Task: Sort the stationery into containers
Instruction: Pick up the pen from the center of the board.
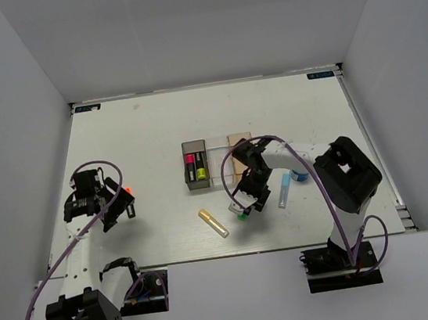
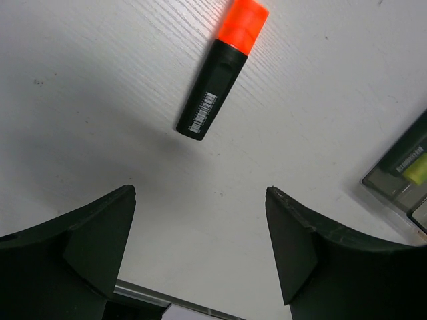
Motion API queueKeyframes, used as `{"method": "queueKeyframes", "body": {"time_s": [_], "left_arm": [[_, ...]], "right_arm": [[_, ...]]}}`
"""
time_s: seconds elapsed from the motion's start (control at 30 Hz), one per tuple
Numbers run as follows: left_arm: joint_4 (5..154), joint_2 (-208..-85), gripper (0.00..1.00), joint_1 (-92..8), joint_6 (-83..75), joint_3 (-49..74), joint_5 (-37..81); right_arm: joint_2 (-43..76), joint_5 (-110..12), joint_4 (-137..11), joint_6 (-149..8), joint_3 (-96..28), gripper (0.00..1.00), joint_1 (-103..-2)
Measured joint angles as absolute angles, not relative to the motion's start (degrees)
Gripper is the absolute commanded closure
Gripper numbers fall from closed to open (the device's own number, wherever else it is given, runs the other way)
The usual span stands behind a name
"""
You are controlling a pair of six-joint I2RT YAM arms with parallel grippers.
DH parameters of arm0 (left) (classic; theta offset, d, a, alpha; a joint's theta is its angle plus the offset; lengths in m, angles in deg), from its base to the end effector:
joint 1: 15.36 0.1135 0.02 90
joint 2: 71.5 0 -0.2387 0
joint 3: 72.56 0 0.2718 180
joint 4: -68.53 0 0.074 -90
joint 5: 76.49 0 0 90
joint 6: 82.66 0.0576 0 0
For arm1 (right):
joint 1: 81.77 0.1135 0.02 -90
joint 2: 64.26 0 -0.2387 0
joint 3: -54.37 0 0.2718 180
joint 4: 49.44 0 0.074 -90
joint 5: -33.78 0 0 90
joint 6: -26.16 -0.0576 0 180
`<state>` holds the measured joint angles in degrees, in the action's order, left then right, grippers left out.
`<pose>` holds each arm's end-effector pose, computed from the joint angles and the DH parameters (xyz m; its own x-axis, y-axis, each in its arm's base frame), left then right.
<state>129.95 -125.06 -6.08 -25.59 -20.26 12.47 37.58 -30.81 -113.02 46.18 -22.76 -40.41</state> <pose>0.2074 0.0350 0.1826 -0.6438 -0.6559 -0.3940 -0.6189 0.7492 -0.2360 0.2236 0.2298 0.1075 0.8267 -0.4029 -0.3928 -0.4973 -0.8498 -0.1749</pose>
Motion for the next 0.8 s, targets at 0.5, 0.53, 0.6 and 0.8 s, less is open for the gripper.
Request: {"method": "queueKeyframes", "body": {"time_s": [0.5, 0.53, 0.6, 0.8], "left_arm": [[128.9, -124.6, 0.11, -6.1, -25.6, -21.7, 14.2], [128.8, -124.5, 0.11, -6.1, -25.6, -21.7, 14.3], [128.8, -124.5, 0.11, -6.0, -25.6, -21.8, 14.5], [128.8, -124.1, 0.11, -5.8, -25.6, -21.9, 14.8]], "right_arm": [[37.9, -37.3, -111.6, 42.0, -22.3, 0.72, -36.0], [37.9, -37.5, -111.6, 42.0, -22.3, 0.72, -35.9], [37.9, -37.9, -111.7, 41.8, -22.3, 0.77, -35.6], [37.8, -39.0, -111.5, 38.8, -22.3, 1.0, -34.7]]}}
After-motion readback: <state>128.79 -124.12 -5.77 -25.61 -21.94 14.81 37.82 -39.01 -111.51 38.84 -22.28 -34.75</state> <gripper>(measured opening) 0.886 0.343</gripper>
